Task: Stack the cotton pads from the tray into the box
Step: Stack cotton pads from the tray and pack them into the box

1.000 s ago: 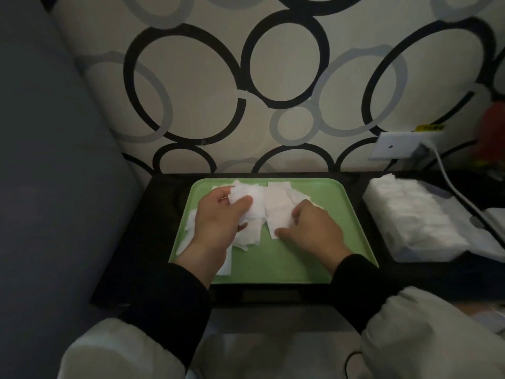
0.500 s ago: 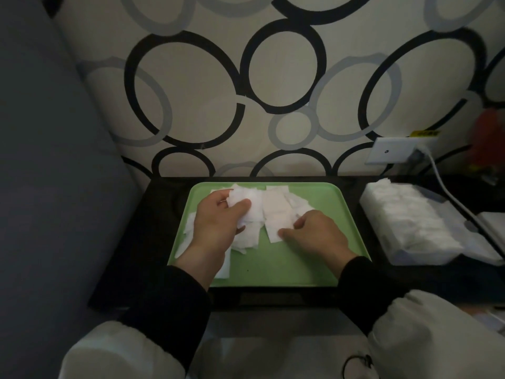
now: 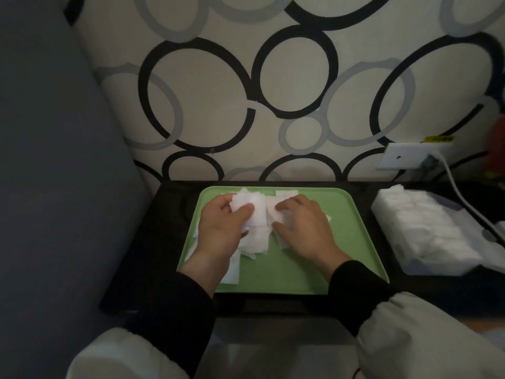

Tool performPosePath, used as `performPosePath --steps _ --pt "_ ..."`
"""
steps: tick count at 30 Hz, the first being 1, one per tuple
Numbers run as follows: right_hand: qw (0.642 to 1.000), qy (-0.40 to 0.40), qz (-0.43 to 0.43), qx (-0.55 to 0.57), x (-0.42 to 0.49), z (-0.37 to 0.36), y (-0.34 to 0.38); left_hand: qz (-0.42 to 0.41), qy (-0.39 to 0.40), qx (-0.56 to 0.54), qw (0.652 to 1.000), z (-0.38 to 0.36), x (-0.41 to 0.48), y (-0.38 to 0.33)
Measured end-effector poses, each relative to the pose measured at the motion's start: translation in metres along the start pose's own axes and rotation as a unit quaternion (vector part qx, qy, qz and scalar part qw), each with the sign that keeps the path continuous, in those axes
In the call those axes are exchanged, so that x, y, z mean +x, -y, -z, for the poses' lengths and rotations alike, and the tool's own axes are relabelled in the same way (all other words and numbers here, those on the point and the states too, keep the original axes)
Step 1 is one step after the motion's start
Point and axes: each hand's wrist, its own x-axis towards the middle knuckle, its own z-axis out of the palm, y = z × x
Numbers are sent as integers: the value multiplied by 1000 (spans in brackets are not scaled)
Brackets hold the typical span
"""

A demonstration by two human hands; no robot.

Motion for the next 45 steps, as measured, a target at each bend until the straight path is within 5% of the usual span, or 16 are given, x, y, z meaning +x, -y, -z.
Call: performPosePath --steps 9,16,24,30,39,42,45 --pt "998 -37 -35 49 5 -4 2 -9 7 -2 1000 11 -1 -3" --pt "998 9 -50 43 4 -5 0 -6 5 -2 1000 14 -2 -3" --pt "985 -40 -64 154 7 -3 -2 -4 10 1 1000 16 -1 -2" --pt "930 -74 -131 335 -2 29 -2 -2 9 1 1000 10 -1 -2" --pt "792 21 -325 516 -16 38 -31 44 43 -8 998 -10 -8 4" --pt "779 47 -330 531 -20 36 -34 54 62 -9 997 -18 -12 5" --pt "829 33 -289 477 -22 32 -32 60 78 -2 995 -23 -15 3"
